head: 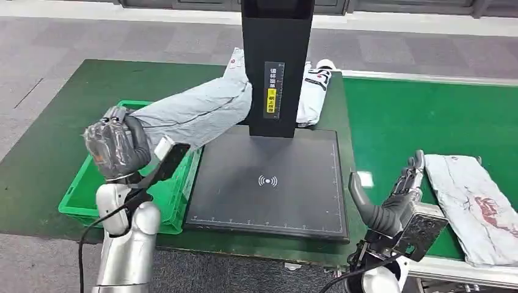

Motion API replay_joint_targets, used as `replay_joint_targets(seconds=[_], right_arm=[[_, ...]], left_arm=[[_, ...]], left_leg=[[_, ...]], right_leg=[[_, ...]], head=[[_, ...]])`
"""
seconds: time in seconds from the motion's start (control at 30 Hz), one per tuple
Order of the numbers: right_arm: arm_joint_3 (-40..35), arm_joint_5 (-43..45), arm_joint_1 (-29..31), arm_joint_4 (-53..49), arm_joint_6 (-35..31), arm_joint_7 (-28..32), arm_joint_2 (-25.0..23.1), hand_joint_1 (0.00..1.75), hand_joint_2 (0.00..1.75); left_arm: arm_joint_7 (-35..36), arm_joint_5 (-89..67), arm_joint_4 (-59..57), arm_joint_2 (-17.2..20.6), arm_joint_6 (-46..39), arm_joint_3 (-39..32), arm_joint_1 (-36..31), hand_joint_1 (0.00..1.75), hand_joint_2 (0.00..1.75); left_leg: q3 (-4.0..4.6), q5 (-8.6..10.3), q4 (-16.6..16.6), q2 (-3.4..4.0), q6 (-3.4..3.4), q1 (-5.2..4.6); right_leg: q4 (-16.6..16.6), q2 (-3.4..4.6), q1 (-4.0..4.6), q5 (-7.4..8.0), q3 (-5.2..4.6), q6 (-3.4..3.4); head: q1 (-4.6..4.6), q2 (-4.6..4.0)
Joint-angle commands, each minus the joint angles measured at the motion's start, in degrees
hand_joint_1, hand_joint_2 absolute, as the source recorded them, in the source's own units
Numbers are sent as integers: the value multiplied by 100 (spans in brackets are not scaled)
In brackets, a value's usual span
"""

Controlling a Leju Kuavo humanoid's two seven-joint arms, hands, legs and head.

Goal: Moved the parcel from conveyor to table for the left to box.

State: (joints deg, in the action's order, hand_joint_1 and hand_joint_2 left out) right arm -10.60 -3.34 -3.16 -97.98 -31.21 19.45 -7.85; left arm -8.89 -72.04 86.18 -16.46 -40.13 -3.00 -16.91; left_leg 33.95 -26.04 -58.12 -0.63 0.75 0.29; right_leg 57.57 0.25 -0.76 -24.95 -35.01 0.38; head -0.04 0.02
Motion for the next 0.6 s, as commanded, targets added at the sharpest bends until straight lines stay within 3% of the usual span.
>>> replay_joint_targets(seconds=[0.03,0.1,0.13,0.17,0.23,0.3,0.33,0.47,0.5,0.6], right_arm=[[31,-31,45,286,32,-63,35,0,175],[-1,-26,86,457,27,-58,59,0,175],[-1,-26,86,457,27,-58,59,0,175],[3,0,118,518,19,-12,61,0,175],[33,-1,120,450,-10,-18,63,0,175],[78,-24,119,377,2,-62,31,0,175],[98,-30,104,355,-13,-66,29,0,175],[98,-30,104,355,-13,-66,29,0,175],[117,-35,80,365,-28,-66,39,0,175],[113,-18,102,459,-62,-76,59,0,175]], left_arm=[[-208,59,-251,426,13,-831,-487,175,175],[-575,575,-775,789,13,-1063,-708,175,175],[-575,575,-775,789,13,-1063,-708,175,175],[-988,663,-1079,699,13,-1437,-814,175,0],[-890,526,-995,342,13,-1826,-600,175,0],[-767,786,-869,437,13,-1720,-374,175,0],[-770,863,-935,564,13,-1627,-355,28,0],[-770,863,-935,564,13,-1627,-355,28,0],[-815,900,-1122,675,13,-1582,-464,0,0],[-1017,1110,-1708,904,13,-1487,-740,0,0]], left_leg=[[-13,-1,7,7,1,5],[-20,0,13,12,0,6],[-21,1,14,14,1,3],[-15,0,8,12,1,6],[-20,1,13,11,2,2],[-27,-2,16,20,0,3],[-18,-2,11,15,0,1],[-25,-1,17,18,0,1],[-19,-2,12,12,0,6],[-18,2,13,-1,0,2]], right_leg=[[-8,1,6,0,12,-4],[-15,4,8,3,19,-4],[-12,8,4,4,17,-5],[-8,8,6,3,13,-4],[-9,8,2,2,17,-4],[-15,15,5,3,22,-3],[-9,12,2,1,15,-2],[-14,10,2,0,20,-3],[-12,6,7,0,18,-3],[-10,-5,2,0,19,-3]], head=[[-2,-2],[0,0],[0,-2],[0,0],[0,0],[0,-2],[0,-2],[0,-2],[0,0],[0,-2]])
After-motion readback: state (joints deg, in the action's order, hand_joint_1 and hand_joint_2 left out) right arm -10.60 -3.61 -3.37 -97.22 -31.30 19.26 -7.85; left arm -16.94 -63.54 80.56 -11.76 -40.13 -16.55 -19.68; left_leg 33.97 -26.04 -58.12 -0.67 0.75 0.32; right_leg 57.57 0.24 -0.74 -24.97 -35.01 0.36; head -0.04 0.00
